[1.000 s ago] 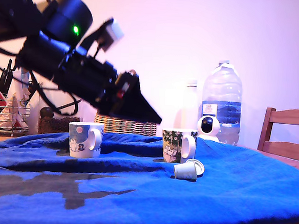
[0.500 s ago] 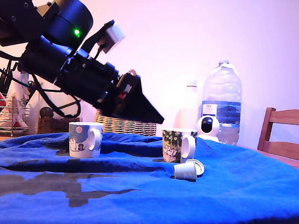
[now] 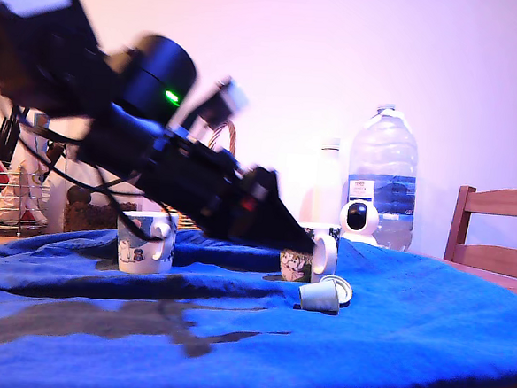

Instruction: Pick up the coffee capsules on the table and drop them inside the coffee cup

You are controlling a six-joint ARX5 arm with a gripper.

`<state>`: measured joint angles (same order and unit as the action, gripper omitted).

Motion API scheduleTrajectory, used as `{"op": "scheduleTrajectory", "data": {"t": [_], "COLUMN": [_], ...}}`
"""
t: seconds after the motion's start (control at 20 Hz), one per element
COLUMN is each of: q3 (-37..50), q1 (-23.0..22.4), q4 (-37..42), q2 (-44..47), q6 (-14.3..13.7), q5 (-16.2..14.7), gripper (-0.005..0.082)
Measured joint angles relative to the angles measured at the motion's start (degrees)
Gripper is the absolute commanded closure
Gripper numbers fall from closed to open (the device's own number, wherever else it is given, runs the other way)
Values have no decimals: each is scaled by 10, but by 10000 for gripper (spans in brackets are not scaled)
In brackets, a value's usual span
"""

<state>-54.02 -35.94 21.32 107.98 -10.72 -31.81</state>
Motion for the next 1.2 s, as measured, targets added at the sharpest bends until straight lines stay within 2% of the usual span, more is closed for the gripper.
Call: {"op": "scheduleTrajectory", "data": {"t": [0.3,0.5,0.8,1.05,1.2], "q3": [-87,-121,-171,-240,-260], "q1": [-8,-8,-8,-10,-16], "q4": [-64,-124,-185,-241,-276], "q2": [29,56,77,125,158], "q6": [0,-35,-59,-67,-87], "q5": [13,17,23,23,35], "gripper": [251,251,251,251,251]}}
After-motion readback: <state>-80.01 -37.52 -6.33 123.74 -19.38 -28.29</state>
